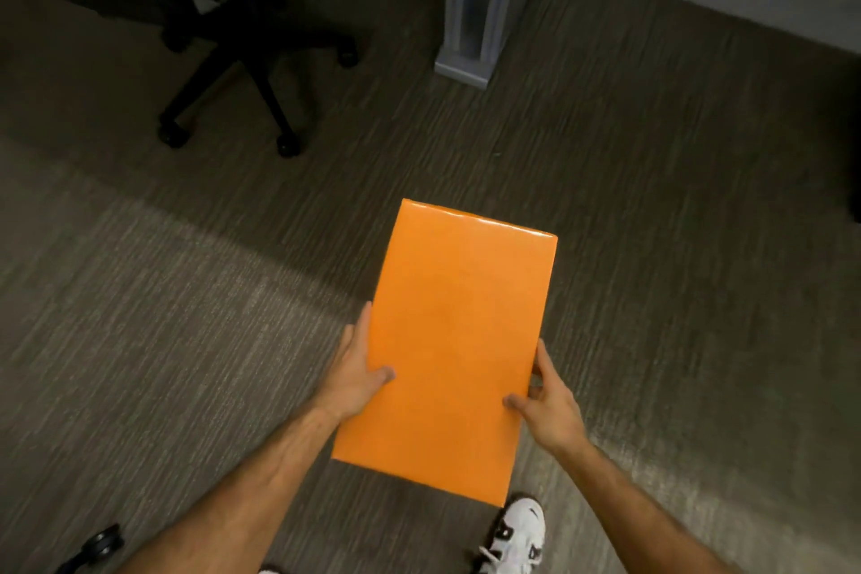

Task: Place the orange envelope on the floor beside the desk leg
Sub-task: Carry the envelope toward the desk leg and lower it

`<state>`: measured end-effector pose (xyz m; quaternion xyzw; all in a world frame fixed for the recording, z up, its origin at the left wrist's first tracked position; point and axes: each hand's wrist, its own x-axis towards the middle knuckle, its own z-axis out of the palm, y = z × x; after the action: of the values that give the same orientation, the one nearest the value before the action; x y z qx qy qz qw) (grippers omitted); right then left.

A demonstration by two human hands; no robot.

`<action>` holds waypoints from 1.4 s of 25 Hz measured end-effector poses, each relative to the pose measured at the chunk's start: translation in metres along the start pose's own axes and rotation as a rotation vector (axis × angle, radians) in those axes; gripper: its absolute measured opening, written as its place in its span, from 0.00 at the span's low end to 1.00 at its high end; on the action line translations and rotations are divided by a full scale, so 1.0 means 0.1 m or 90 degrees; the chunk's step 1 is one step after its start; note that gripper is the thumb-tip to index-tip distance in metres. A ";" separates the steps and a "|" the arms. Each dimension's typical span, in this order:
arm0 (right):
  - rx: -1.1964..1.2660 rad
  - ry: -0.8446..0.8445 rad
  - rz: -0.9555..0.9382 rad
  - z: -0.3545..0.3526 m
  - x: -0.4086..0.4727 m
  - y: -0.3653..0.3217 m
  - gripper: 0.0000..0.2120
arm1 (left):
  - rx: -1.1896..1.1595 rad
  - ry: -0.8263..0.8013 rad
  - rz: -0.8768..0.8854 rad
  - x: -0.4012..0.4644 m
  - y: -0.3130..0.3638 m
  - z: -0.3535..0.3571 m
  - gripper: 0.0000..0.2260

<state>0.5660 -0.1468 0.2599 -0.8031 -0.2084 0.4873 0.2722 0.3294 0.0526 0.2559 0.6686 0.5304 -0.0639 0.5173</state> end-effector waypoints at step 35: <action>0.112 0.293 -0.061 -1.67 6.16 -0.27 0.38 | 0.049 0.106 0.323 6.29 2.03 0.98 0.35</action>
<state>0.9835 0.2046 -0.0721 -0.8554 -0.1356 0.2943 0.4042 0.8025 0.4022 -0.0611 0.8022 0.3840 0.1030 0.4454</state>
